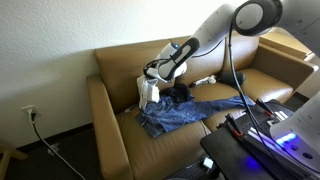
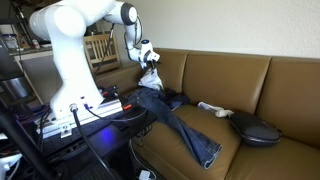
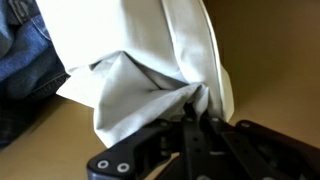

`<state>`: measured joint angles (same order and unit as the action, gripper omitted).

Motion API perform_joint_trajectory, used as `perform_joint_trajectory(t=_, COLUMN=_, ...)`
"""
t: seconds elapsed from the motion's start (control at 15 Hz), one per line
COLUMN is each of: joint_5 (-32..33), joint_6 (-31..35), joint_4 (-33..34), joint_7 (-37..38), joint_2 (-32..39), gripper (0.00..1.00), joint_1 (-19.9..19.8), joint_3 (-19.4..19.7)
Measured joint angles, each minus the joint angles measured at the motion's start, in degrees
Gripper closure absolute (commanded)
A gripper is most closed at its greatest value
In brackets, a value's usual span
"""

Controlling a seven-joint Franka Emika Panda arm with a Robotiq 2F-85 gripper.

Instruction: Unfold the white towel

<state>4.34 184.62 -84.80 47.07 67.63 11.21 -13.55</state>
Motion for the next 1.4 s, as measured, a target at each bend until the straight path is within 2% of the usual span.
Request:
perform_joint_trajectory(t=0.13, joint_5=-4.56, joint_6=5.61, joint_4=-5.42, joint_7=-2.96, joint_2=-2.98, gripper=0.99, joint_1=-5.37, joint_3=-4.42)
perform_joint_trajectory(t=0.33, joint_5=-5.38, joint_6=15.01, joint_4=-13.96, joint_7=-3.10, joint_2=-6.46, gripper=0.99, joint_1=-14.84, joint_3=-11.72)
perform_joint_trajectory(t=0.47, joint_5=-5.67, joint_6=14.67, joint_4=-15.78, joint_7=-3.08, joint_2=-7.89, gripper=0.95, joint_1=-21.81, joint_3=-16.78)
perform_joint_trajectory(t=0.53, joint_5=-5.68, joint_6=13.42, joint_4=-15.76, joint_7=-3.97, joint_2=-8.36, gripper=0.95, joint_1=-23.88, joint_3=-18.06)
perform_joint_trajectory(t=0.67, joint_5=-5.76, joint_6=13.21, joint_4=-15.85, joint_7=-4.34, joint_2=-8.18, gripper=0.99, joint_1=-23.97, joint_3=-17.82)
perform_joint_trajectory(t=0.93, joint_5=-8.78, joint_6=13.27, joint_4=-15.04, joint_7=-5.44, joint_2=-7.16, gripper=0.99, joint_1=-21.69, joint_3=-16.70)
perform_joint_trajectory(t=1.07, joint_5=-13.81, joint_6=13.33, joint_4=-12.69, joint_7=-6.33, joint_2=-7.61, gripper=0.99, joint_1=-20.02, joint_3=-11.84)
perform_joint_trajectory(t=1.4, joint_5=-23.23, joint_6=13.27, joint_4=-11.18, joint_7=-7.86, joint_2=-12.26, gripper=0.99, joint_1=-20.84, joint_3=1.26)
